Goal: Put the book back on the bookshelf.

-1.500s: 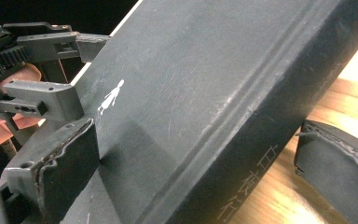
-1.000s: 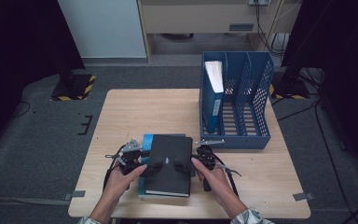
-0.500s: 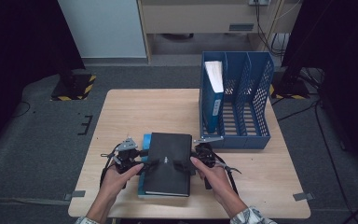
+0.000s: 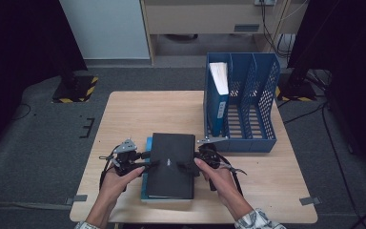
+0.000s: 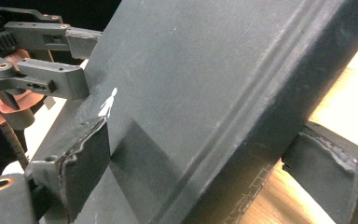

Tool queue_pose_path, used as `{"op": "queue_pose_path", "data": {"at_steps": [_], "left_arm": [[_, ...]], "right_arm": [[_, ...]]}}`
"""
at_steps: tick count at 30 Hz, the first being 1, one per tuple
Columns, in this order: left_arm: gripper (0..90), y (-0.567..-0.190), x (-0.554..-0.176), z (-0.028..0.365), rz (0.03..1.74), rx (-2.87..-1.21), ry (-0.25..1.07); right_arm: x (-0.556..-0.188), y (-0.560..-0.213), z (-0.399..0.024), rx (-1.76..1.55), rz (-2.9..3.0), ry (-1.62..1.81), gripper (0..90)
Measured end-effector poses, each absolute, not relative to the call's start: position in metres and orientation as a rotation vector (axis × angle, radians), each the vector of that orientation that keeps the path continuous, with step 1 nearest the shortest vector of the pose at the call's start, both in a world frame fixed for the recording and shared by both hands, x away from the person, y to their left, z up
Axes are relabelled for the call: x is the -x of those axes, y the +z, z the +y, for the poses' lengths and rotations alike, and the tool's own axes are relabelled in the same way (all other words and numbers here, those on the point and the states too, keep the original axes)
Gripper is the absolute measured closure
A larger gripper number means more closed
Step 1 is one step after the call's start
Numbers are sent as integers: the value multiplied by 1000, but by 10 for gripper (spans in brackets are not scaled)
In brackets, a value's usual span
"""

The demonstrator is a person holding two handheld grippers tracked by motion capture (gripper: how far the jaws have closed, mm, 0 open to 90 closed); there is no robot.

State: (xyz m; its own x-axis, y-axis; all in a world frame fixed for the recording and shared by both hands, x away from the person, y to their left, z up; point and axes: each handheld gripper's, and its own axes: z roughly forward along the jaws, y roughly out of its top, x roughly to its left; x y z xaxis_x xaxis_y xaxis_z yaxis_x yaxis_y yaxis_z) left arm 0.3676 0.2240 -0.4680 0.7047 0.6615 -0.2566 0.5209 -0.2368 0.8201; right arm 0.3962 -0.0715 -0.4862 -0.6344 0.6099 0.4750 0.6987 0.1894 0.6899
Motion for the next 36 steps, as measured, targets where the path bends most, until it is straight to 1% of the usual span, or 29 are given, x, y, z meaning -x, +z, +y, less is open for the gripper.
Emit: {"op": "queue_pose_path", "data": {"at_steps": [3, 10, 26, 36], "left_arm": [[489, -465, -368, 226, 914, -1892, 178], [516, -459, -368, 229, 913, -1891, 199], [592, -449, -369, 234, 911, -1882, 205], [631, -438, -372, 237, 901, -1897, 239]], "right_arm": [[-397, -483, -72, 1293, -2344, -1467, 118], [-399, -473, -68, 1293, -2375, -1483, 141], [-401, -465, -67, 1275, -2400, -1501, 167], [-406, -455, -62, 1262, -2438, -1522, 188]]}}
